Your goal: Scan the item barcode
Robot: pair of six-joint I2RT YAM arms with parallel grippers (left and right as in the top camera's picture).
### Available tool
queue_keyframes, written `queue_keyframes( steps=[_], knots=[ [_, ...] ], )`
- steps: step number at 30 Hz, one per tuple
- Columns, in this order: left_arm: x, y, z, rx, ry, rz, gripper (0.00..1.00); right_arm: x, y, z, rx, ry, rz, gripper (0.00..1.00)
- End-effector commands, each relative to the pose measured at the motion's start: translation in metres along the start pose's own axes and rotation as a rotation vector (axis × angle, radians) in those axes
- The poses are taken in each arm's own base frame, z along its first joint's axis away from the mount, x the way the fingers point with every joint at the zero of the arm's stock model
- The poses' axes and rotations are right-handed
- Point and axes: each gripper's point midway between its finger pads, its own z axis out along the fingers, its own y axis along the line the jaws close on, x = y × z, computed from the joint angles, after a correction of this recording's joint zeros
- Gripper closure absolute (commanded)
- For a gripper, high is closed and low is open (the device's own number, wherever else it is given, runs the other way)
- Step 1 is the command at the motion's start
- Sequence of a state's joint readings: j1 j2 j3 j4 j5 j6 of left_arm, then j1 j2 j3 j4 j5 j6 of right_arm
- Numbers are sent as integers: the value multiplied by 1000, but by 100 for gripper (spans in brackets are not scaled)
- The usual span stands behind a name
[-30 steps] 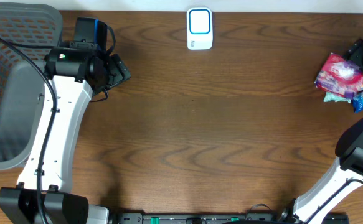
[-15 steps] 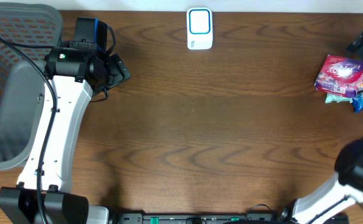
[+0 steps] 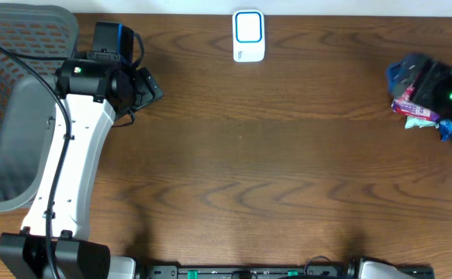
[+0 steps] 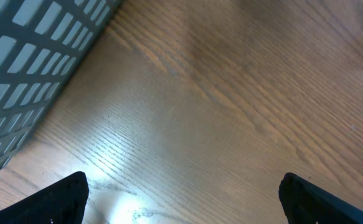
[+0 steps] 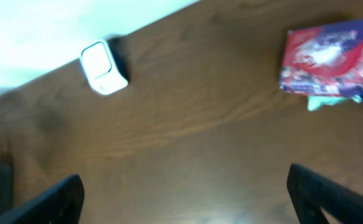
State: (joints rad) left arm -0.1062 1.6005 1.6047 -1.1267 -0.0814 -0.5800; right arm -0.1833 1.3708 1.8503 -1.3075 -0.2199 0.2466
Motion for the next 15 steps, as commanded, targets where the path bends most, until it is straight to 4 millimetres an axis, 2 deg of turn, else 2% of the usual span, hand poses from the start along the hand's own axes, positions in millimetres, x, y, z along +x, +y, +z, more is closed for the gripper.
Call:
queue_keyframes(
  steps=[1,4,7,9,15],
  knots=[
    [-2,3,-1,-13,-6,-11,2,36,15,0,-40,16,-89,1],
    [-2,3,-1,-13,-6,-11,2,62,24,3,-85,10,-137,1],
    [-2,3,-1,-13,-6,-11,2,84,25,14,-107,25,-157,1],
    [-2,3,-1,-13,-6,-11,2,102,19,23,-99,64,-158,1],
    [-2,3,-1,-13,-6,-11,2,133,3,49,-61,172,-141,1]
  ],
)
